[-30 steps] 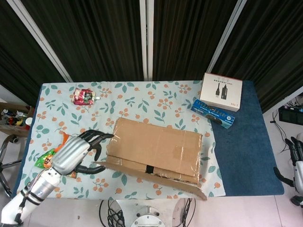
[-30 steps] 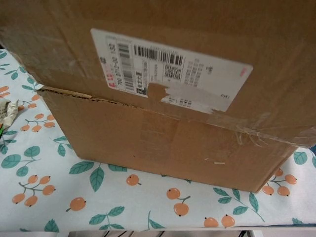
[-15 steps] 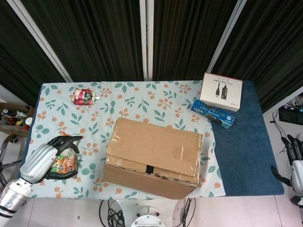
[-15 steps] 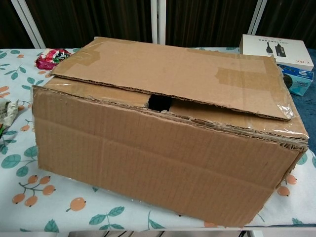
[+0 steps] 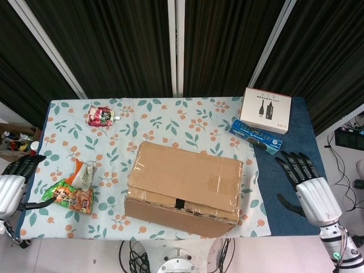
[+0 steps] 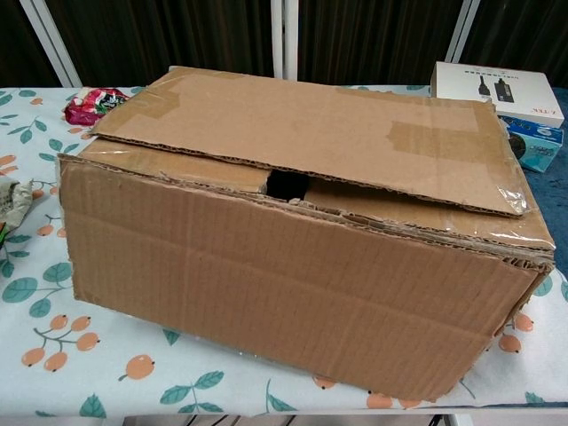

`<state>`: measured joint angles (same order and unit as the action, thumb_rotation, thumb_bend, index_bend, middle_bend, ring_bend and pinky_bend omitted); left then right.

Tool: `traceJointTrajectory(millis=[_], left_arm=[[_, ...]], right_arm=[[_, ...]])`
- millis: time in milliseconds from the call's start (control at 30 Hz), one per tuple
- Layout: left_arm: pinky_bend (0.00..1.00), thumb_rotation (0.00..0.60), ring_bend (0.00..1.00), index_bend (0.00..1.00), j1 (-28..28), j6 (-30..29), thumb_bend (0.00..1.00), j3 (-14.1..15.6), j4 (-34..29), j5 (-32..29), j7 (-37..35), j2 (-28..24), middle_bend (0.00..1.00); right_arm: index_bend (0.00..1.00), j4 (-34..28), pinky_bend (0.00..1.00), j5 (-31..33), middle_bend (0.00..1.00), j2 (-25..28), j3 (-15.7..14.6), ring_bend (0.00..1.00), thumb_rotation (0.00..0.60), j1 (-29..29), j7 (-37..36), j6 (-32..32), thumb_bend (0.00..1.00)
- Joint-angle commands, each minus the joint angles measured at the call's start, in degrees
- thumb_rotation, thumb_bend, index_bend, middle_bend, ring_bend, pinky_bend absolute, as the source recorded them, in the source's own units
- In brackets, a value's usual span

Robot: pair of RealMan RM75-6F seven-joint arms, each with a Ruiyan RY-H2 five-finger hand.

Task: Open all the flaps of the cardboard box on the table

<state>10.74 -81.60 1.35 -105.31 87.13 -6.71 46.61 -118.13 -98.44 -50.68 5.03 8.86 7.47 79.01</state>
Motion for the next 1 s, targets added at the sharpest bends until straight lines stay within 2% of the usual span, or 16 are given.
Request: traceJointTrajectory(millis=[33, 133, 267, 400, 567, 1000], left_arm=[[0.17, 0.441, 0.08, 0.11, -2.18, -2.77, 0.00, 0.37, 3.84, 1.67, -3.04, 1.98, 0.11], [0.17, 0.441, 0.08, 0.11, -2.83, -4.64, 0.00, 0.15, 5.84, 3.24, -4.71, 3.12, 0.11], [0.17, 0.443, 0.08, 0.11, -3.84, -7.19, 0.00, -0.11, 8.45, 4.82, -7.87, 4.65, 0.13], [0.17, 0.442, 0.08, 0.11, -4.32, -7.57, 0.00, 0.03, 9.56, 5.27, -9.41, 5.00, 0.13], [0.17, 0.431, 0.08, 0.11, -4.61, -7.80, 0.00, 0.14, 10.65, 5.87, -11.93, 4.96, 0.14], [0.17, 0.421, 0.08, 0.11, -5.30, -8.25, 0.00, -0.11, 11.57, 6.06, -13.38, 4.73, 0.14]], right_arm=[[0.00, -8.24, 0.00, 3.43, 0.00, 1.89, 1.47, 0.00, 0.600, 6.13, 4.05, -9.42, 0.18], [0.00, -12.17, 0.00, 8.66, 0.00, 1.28, 2.06, 0.00, 0.600, 9.49, 8.70, -15.40, 0.18], [0.00, -15.39, 0.00, 14.45, 0.00, -2.67, 2.34, 0.00, 0.600, 12.80, 17.53, -19.06, 0.18], [0.00, -15.22, 0.00, 16.72, 0.00, -8.55, 1.69, 0.00, 0.600, 13.89, 24.22, -18.20, 0.18], [0.00, -13.80, 0.00, 17.54, 0.00, -14.75, -0.34, 0.00, 0.600, 14.16, 28.81, -17.08, 0.18], [0.00, -11.42, 0.00, 17.94, 0.00, -20.43, -2.45, 0.00, 0.600, 14.74, 36.09, -14.40, 0.18]])
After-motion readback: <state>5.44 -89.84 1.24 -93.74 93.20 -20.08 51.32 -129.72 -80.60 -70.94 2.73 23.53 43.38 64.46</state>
